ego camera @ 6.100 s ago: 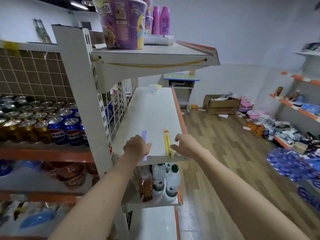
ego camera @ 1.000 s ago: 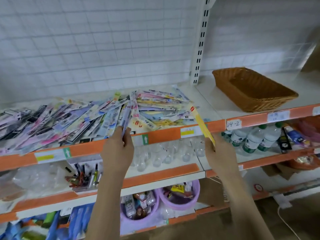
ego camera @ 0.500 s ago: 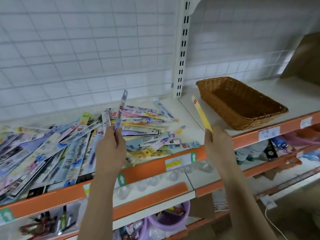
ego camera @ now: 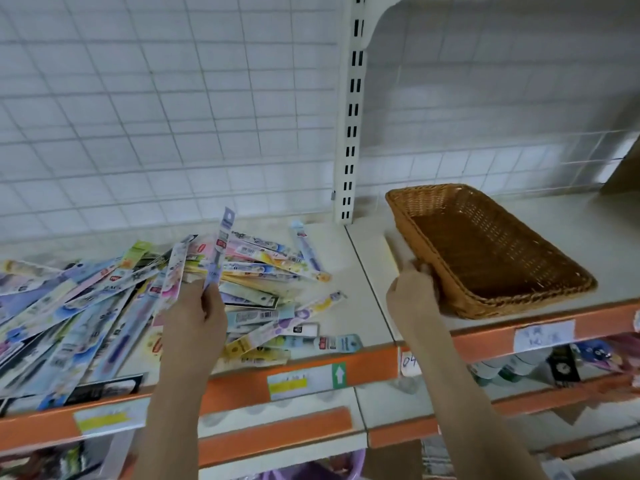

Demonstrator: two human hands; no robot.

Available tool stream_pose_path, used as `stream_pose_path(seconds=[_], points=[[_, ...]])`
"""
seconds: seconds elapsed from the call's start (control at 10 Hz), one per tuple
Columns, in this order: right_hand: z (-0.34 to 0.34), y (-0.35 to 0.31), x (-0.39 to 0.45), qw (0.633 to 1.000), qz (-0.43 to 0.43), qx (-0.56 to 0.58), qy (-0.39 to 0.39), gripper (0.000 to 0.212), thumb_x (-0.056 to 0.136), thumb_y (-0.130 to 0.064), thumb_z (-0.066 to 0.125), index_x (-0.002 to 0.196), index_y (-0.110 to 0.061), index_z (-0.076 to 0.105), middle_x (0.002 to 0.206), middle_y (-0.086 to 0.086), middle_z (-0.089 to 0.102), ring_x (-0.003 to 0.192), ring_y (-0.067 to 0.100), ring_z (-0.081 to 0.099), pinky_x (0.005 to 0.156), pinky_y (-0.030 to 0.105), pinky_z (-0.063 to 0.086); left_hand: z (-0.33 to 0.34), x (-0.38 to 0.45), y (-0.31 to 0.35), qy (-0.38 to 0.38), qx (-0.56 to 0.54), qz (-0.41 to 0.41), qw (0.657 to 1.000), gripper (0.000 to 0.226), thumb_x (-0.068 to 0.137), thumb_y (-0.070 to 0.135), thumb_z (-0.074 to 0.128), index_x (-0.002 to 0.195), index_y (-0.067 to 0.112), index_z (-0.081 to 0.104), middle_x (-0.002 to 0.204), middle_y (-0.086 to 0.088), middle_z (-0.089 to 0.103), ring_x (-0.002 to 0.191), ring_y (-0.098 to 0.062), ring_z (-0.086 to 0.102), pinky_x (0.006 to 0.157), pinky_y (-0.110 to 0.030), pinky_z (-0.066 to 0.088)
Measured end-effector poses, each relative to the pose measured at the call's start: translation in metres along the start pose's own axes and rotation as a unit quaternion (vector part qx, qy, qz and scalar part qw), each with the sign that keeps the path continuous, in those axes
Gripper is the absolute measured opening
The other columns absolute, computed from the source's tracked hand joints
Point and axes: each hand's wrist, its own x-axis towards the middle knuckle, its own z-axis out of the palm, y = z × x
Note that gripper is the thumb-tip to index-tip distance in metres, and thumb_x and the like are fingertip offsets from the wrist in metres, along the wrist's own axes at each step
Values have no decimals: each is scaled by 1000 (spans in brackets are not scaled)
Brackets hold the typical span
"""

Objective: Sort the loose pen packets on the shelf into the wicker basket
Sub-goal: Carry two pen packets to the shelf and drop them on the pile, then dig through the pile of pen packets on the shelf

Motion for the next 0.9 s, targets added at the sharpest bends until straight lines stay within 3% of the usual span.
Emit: stream_pose_path(seconds=[0.1, 0.2, 0.3, 0.4, 0.5, 0.6, 0.7, 0.8, 0.9], points=[[3, 5, -1, 999, -37, 13, 6, 35, 95, -12, 42, 127, 3, 44, 133, 19, 42, 122, 34, 41, 100, 38, 35, 8, -5, 11, 1, 19, -6, 1000, 19, 97, 10, 39, 85, -2, 47, 51, -17, 40, 45, -25, 37, 47, -28, 21], [6, 11, 1, 998, -59, -13, 25, 31, 96, -22, 41, 117, -2, 51, 121, 18, 49, 110, 31, 47, 94, 36, 40, 16, -10, 17, 0, 15, -10, 1000, 18, 97, 9, 39, 108, -2, 48, 51, -13, 40, 45, -23, 34, 47, -28, 20], [3, 18, 5, 996, -84, -5, 14, 29, 96, -18, 40, 113, 0, 54, 116, 20, 51, 105, 32, 51, 87, 33, 40, 26, -15, 28, -12, 10, -11, 1000, 9, 97, 9, 40, 91, 3, 42, 51, -10, 38, 44, -23, 30, 47, -28, 17], [1, 27, 4, 992, -125, -25, 20, 26, 94, -11, 43, 115, -1, 54, 118, 16, 52, 107, 29, 52, 87, 33, 44, 37, -16, 41, -21, 26, -12, 999, 17, 96, 11, 42, 80, 7, 45, 52, -6, 35, 46, -20, 30, 46, -29, 17], [-2, 37, -5, 983, -171, -40, 49, 23, 91, -9, 49, 113, -8, 57, 111, 8, 56, 97, 19, 58, 81, 25, 52, 54, -9, 59, -18, 61, 11, 998, 38, 93, 9, 45, 59, 18, 32, 54, -3, 30, 49, -15, 28, 46, -30, 16], [-5, 48, -13, 974, -216, -33, 58, 25, 89, -5, 52, 112, -7, 58, 106, 9, 56, 92, 22, 59, 76, 28, 52, 80, 0, 83, -46, 89, -14, 995, 28, 94, 17, 43, 66, 16, 40, 57, -1, 39, 50, -12, 36, 45, -26, 22], [-8, 57, -18, 967, -245, -21, 70, 16, 79, 2, 64, 95, -3, 65, 90, 11, 60, 74, 26, 64, 58, 33, 55, 108, 2, 108, -105, 132, -14, 986, 20, 95, 22, 40, 90, 7, 53, 74, -4, 51, 64, -20, 49, 54, -27, 33], [-7, 64, -20, 967, -245, -25, 64, 13, 72, 2, 71, 82, -5, 65, 78, 10, 61, 61, 28, 65, 45, 33, 50, 134, 0, 124, -169, 150, -9, 974, 24, 95, 21, 39, 98, 3, 54, 89, -12, 56, 89, -31, 58, 65, -31, 38], [-10, 63, -22, 970, -236, -31, 49, 19, 77, 3, 64, 94, -6, 65, 95, 11, 63, 81, 30, 67, 59, 36, 53, 151, -3, 130, -215, 156, -18, 964, 23, 93, 24, 40, 96, 6, 54, 97, -11, 64, 91, -31, 64, 67, -32, 45]])
